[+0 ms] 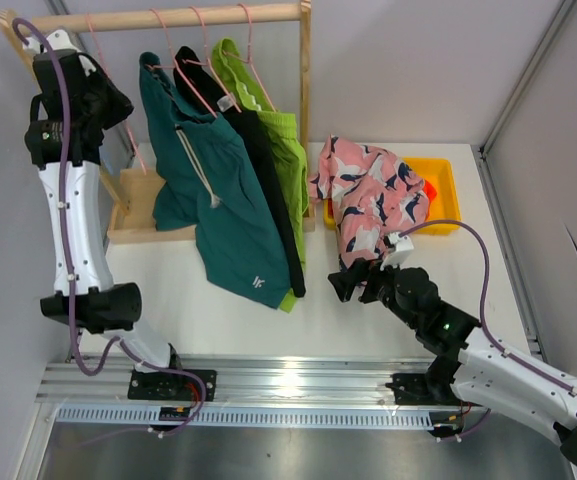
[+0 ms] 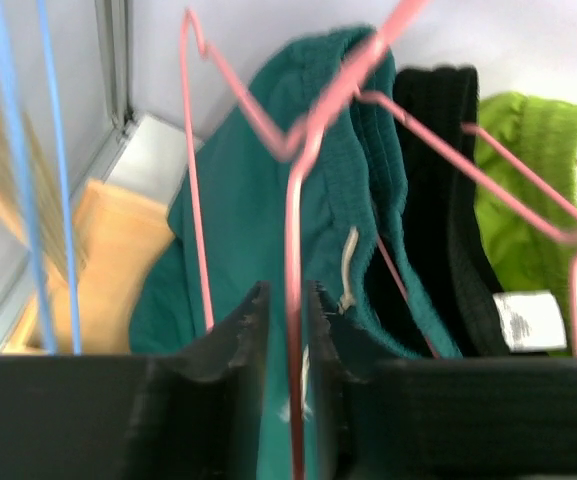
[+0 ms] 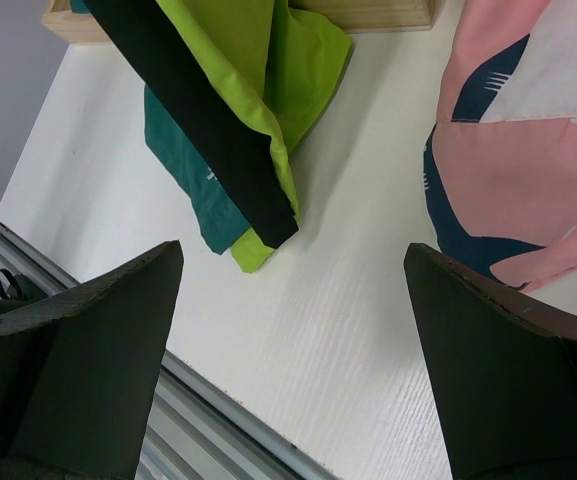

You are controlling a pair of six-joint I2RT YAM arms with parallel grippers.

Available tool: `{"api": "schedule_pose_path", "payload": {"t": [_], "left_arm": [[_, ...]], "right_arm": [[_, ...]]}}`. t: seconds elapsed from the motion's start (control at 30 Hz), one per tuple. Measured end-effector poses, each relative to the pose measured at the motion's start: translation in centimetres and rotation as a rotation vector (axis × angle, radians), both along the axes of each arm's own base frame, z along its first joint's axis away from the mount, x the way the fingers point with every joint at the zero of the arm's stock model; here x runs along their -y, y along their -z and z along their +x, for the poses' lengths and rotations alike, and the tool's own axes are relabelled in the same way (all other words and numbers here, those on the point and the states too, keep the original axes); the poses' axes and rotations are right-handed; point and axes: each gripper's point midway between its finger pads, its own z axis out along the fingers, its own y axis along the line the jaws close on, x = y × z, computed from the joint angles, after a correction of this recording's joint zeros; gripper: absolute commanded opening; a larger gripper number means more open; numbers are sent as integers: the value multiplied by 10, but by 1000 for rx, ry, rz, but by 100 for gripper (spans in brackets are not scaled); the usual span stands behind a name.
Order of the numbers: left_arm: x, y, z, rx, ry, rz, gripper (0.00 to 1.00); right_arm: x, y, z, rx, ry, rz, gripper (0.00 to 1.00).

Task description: Remove the shorts from the hanger

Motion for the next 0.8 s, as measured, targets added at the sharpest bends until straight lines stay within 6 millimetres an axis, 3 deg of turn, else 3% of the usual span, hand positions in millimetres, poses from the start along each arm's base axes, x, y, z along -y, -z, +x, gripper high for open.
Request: {"api": "schedule_pose_path", "payload": {"t": [0.03, 0.13, 0.33, 0.47, 0.6, 0.8], "left_arm": [[2, 0, -8, -4, 3, -3, 44], [6, -12, -33, 16, 11, -6, 54], [23, -64, -83, 158, 60, -19, 53], [40, -87, -100, 229, 128, -51, 50], [63, -95, -96, 271, 215, -80, 50], [102, -74, -58, 224, 319, -111, 49]], "right_arm": [[0, 0, 0, 1, 1, 0, 99], [0, 0, -1, 0, 0, -4, 99], [2, 2, -8, -5, -5, -17, 99], [3, -3, -12, 4, -2, -5, 99], [4, -2, -15, 3, 0, -9, 99], [8, -2, -17, 4, 13, -16, 99]]}}
